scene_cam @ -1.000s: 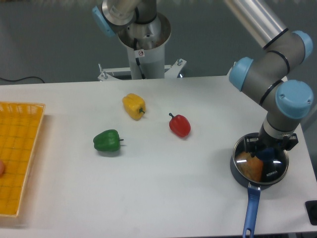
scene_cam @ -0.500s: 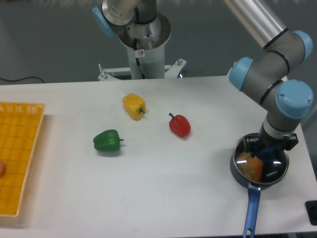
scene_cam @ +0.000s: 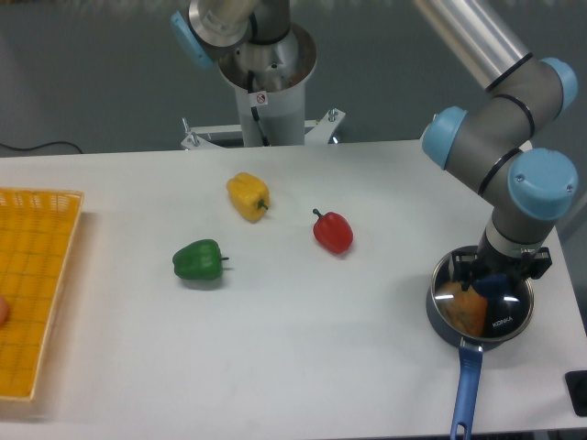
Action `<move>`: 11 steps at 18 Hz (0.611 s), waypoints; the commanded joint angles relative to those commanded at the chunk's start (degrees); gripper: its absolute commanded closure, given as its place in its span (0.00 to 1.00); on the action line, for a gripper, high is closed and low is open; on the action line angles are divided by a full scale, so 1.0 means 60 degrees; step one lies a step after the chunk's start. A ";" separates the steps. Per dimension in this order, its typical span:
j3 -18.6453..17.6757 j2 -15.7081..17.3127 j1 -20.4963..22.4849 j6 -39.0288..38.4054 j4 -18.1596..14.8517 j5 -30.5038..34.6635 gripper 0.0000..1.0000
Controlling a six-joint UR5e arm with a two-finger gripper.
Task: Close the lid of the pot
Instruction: 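Hold the lid on the pan and adjust its seating, then open the gripper and raise it off the lid knob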
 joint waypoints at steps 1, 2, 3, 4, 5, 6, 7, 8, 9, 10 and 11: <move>-0.0029 0.0029 0.0000 0.0058 0.0000 0.0015 0.03; -0.0058 0.0059 0.0000 0.0088 0.0000 0.0030 0.01; -0.0073 0.0131 0.0000 0.0088 0.0000 0.0030 0.01; -0.0117 0.0248 0.0000 0.0088 -0.0029 0.0030 0.01; -0.0219 0.0394 0.0000 0.0103 -0.0058 0.0030 0.00; -0.0350 0.0599 0.0000 0.0103 -0.0073 0.0030 0.00; -0.0482 0.0789 -0.0044 0.0103 -0.0102 0.0030 0.00; -0.0600 0.0994 -0.0102 0.0103 -0.0146 0.0030 0.00; -0.0760 0.1214 -0.0219 0.0103 -0.0291 0.0030 0.00; -0.0936 0.1477 -0.0307 0.0103 -0.0394 0.0015 0.00; -0.1141 0.1683 -0.0424 0.0103 -0.0454 0.0030 0.00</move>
